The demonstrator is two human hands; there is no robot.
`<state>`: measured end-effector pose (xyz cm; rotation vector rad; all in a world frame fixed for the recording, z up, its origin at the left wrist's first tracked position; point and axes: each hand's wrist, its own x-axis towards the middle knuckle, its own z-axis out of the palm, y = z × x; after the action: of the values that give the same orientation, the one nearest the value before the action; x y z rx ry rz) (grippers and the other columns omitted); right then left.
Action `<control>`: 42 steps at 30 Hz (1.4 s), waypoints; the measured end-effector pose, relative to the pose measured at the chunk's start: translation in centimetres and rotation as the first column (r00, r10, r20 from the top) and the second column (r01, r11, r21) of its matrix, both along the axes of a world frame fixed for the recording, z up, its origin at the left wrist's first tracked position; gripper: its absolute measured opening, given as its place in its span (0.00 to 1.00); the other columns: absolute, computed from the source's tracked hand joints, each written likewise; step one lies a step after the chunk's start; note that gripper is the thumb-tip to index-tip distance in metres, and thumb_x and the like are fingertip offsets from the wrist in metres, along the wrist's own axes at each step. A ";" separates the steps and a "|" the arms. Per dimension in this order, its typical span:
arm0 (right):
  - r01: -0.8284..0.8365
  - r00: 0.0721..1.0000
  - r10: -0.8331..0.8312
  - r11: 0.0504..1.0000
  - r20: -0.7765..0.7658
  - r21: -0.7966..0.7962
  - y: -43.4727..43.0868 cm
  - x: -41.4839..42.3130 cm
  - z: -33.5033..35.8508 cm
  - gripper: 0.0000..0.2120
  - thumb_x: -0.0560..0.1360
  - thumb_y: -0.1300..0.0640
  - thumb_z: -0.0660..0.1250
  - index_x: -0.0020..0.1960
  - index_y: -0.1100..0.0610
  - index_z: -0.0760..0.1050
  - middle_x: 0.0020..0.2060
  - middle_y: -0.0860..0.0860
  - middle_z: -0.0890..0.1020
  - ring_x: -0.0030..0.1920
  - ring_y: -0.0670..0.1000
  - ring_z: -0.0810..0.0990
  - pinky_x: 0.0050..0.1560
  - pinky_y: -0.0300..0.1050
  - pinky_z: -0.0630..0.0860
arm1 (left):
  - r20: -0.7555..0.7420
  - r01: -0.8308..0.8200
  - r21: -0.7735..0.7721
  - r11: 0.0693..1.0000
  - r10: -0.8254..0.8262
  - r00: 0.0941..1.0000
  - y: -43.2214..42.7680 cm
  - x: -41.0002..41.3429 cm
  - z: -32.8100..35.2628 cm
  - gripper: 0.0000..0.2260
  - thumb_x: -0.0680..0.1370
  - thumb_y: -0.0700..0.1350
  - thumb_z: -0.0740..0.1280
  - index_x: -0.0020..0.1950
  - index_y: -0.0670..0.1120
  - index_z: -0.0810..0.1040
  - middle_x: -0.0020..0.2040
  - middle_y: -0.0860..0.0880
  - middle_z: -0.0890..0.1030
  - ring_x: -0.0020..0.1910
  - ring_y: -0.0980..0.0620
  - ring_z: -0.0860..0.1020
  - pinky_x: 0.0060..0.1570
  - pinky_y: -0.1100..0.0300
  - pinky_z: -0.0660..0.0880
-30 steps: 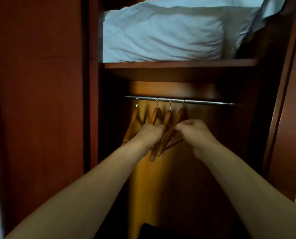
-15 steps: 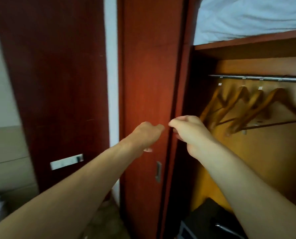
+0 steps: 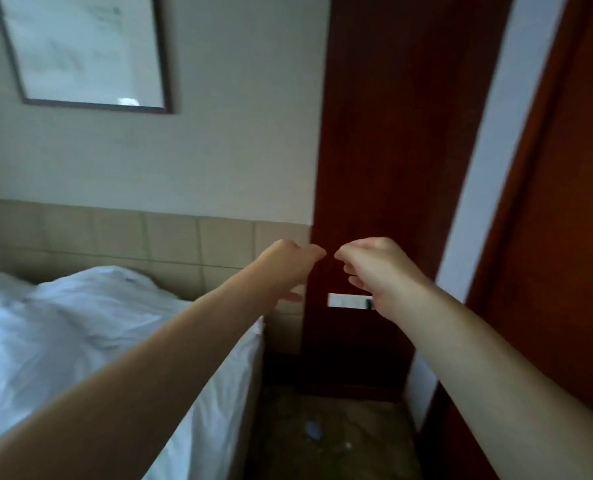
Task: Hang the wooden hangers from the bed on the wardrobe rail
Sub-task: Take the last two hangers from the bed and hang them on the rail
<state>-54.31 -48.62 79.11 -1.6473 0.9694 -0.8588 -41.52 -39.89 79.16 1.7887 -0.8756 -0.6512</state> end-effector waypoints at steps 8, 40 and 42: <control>-0.298 0.951 0.299 0.954 -0.077 0.016 9.6 20.1 -5.3 0.08 0.61 0.53 0.67 0.38 0.54 0.72 0.36 0.56 0.68 0.36 0.55 0.64 0.38 0.53 0.61 | -0.108 -0.329 0.008 0.944 0.328 0.939 14.2 16.6 -4.4 0.10 0.80 0.51 0.68 0.50 0.45 0.79 0.60 0.38 0.83 0.61 0.41 0.82 0.51 0.49 0.85; -0.781 0.009 0.938 0.222 -0.346 0.583 42.5 50.4 -47.0 0.15 0.77 0.58 0.71 0.60 0.66 0.80 0.49 0.57 0.79 0.51 0.55 0.79 0.65 0.61 0.79 | -0.214 -0.775 0.632 -0.004 0.960 -0.179 49.0 27.0 -47.9 0.11 0.81 0.53 0.66 0.51 0.45 0.79 0.46 0.46 0.78 0.47 0.47 0.79 0.53 0.46 0.84; -0.787 -0.004 0.933 0.218 -0.359 0.577 43.7 49.9 -49.6 0.14 0.78 0.60 0.71 0.58 0.69 0.79 0.47 0.59 0.78 0.50 0.58 0.80 0.66 0.63 0.77 | -0.235 -0.763 0.646 -0.021 0.945 -0.226 49.8 26.7 -51.0 0.14 0.81 0.53 0.66 0.56 0.43 0.80 0.45 0.46 0.78 0.45 0.47 0.78 0.55 0.45 0.84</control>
<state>-4.36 -4.89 29.50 -1.9221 0.1734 0.8233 -14.81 9.94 28.13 1.6220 1.2167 -0.2788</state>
